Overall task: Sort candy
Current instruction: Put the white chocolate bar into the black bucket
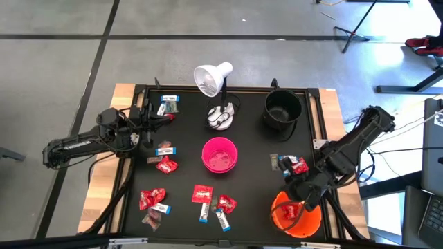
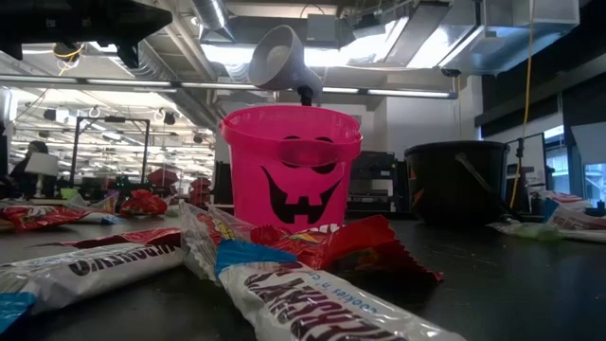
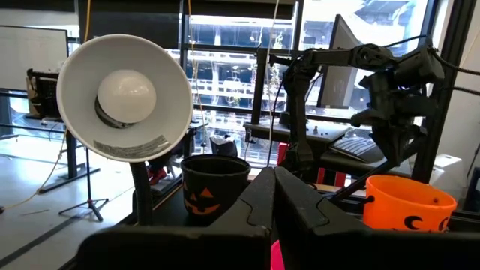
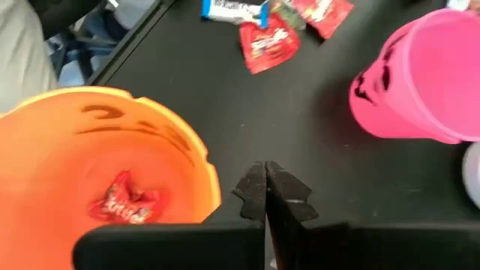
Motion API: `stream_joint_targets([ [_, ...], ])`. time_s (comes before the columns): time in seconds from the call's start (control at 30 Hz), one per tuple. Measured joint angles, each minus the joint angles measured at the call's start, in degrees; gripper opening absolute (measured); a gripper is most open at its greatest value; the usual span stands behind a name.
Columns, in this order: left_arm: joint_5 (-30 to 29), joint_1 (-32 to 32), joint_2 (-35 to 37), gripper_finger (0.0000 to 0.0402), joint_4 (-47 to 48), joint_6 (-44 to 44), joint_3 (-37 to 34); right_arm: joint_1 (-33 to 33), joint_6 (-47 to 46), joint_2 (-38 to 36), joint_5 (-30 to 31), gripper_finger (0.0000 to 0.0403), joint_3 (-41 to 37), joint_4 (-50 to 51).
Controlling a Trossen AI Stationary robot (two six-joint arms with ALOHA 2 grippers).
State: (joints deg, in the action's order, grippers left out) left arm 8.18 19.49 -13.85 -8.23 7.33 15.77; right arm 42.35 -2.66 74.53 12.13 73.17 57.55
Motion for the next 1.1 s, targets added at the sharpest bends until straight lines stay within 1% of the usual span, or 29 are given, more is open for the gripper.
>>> stream_joint_targets([
  [0.13, -0.01, 0.00, 0.00, 0.0001, 0.02, 0.00, 0.00, -0.91, 1.00, -0.69, 1.85, 0.0002, 0.00, -1.87],
  [0.2, 0.01, -0.01, 0.00, 0.0001, 0.00, 0.00, 0.00, -1.62, 0.94, -0.77, 2.02, 0.0002, 0.00, -4.74],
  [0.27, -0.01, 0.00, 0.00, 0.0001, 0.00, 0.00, 0.02, -2.47, 0.80, -0.77, 3.41, 0.0002, 0.00, -6.94],
  [0.33, 0.01, -0.02, -0.02, 0.0001, 0.02, 0.00, 0.02, -3.72, -1.16, -0.77, 3.84, 0.0002, 0.00, -8.44],
  [0.37, -0.01, 0.00, -0.02, 0.0001, 0.02, 0.00, 0.00, -4.42, -3.99, -0.77, 3.86, 0.0002, 0.00, -8.45],
  [0.47, 0.01, -0.02, -0.02, 0.0001, 0.01, 0.00, 0.01, -6.81, -17.95, -0.77, 4.30, 0.0002, 0.00, -6.23],
  [0.53, -0.01, -0.02, 0.00, 0.0001, 0.00, 0.00, 0.02, -9.07, -23.09, -0.77, 4.42, 0.0002, -0.04, -4.76],
  [0.6, 0.01, -0.02, -0.01, 0.0001, 0.01, 0.00, 0.01, -11.79, -25.43, -0.77, 3.93, 0.0002, -0.03, -3.78],
  [0.73, -0.01, -0.02, -0.02, 0.0001, 0.00, 0.00, 0.02, -16.92, -28.30, -0.77, -0.58, 0.0001, -0.04, -2.09],
  [0.83, 0.01, -0.02, -0.01, 0.0001, 0.02, 0.00, 0.01, -20.10, -31.76, -0.77, -3.01, 0.0001, -0.04, 1.83],
  [0.97, 0.01, 0.00, 0.00, 0.0001, 0.00, 0.00, 0.02, -22.85, -38.24, -0.77, -2.44, 0.0001, -0.04, 7.83],
  [1.1, 0.00, 0.00, -0.01, 0.0001, 0.01, 0.00, 0.01, -24.57, -39.10, -0.75, -0.33, 0.0001, -0.04, 10.92],
])
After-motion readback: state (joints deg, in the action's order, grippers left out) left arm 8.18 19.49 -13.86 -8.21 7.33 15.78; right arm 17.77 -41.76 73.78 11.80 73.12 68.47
